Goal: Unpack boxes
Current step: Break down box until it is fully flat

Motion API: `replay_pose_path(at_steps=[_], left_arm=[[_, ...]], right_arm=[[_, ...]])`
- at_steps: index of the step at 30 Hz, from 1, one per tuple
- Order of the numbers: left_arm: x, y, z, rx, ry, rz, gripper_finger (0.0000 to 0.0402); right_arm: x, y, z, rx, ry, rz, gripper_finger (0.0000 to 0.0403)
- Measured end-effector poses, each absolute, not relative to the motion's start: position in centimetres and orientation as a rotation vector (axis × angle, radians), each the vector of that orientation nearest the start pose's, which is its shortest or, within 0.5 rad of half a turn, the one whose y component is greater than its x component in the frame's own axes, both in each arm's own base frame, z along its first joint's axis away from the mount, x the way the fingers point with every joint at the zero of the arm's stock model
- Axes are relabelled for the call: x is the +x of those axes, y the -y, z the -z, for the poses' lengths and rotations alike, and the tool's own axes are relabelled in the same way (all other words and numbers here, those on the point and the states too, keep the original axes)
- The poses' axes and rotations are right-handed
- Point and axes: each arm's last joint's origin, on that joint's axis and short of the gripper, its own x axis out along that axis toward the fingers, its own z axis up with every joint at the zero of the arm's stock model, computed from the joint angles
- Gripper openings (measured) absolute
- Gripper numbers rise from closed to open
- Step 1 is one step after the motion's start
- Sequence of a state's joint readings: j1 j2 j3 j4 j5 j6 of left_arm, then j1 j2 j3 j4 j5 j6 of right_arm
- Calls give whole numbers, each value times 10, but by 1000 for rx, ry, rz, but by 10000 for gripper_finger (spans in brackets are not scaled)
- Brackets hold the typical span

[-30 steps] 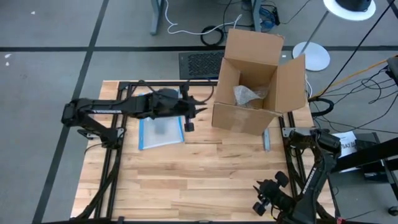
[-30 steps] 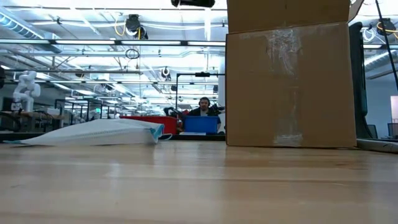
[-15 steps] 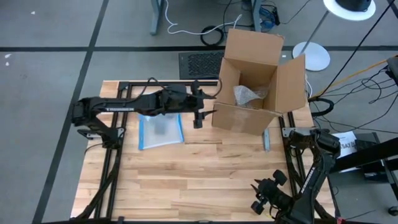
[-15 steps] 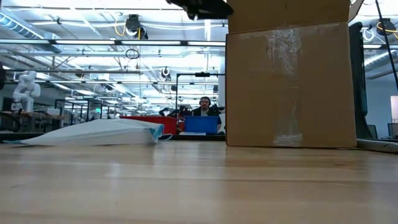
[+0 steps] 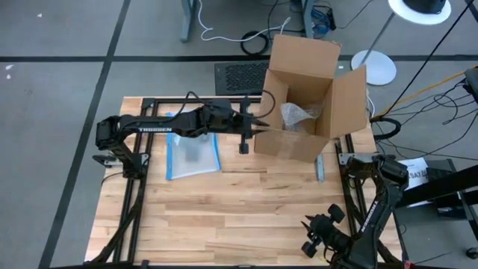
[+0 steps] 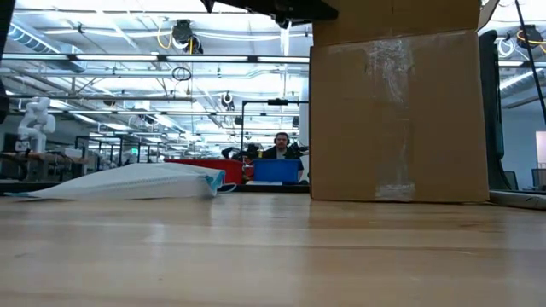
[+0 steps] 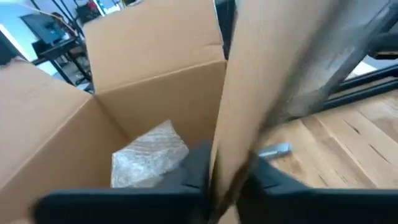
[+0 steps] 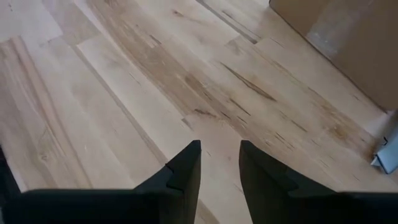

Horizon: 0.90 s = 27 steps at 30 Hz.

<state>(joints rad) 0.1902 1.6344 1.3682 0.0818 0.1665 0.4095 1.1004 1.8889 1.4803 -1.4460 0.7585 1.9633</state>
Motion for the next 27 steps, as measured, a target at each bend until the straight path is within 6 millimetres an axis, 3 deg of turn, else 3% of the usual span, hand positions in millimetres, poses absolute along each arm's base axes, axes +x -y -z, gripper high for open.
replay_pose_path(at_steps=[2,6,13,19,23,27], left_arm=[[377,-68,-349,375,-165,18,15],[373,-61,-369,351,-149,23,7],[350,-19,-421,336,-153,114,3],[333,1,-456,78,-192,128,2],[324,-5,-461,-212,-295,30,1],[319,-15,-453,-266,-401,-71,2]], right_arm=[[166,-282,-227,284,-737,716,100],[163,-283,-227,289,-738,716,100],[153,-289,-226,284,-745,685,100],[136,-301,-223,333,-847,648,100],[117,-310,-222,367,-918,621,100],[103,-314,-222,389,-905,616,100]])
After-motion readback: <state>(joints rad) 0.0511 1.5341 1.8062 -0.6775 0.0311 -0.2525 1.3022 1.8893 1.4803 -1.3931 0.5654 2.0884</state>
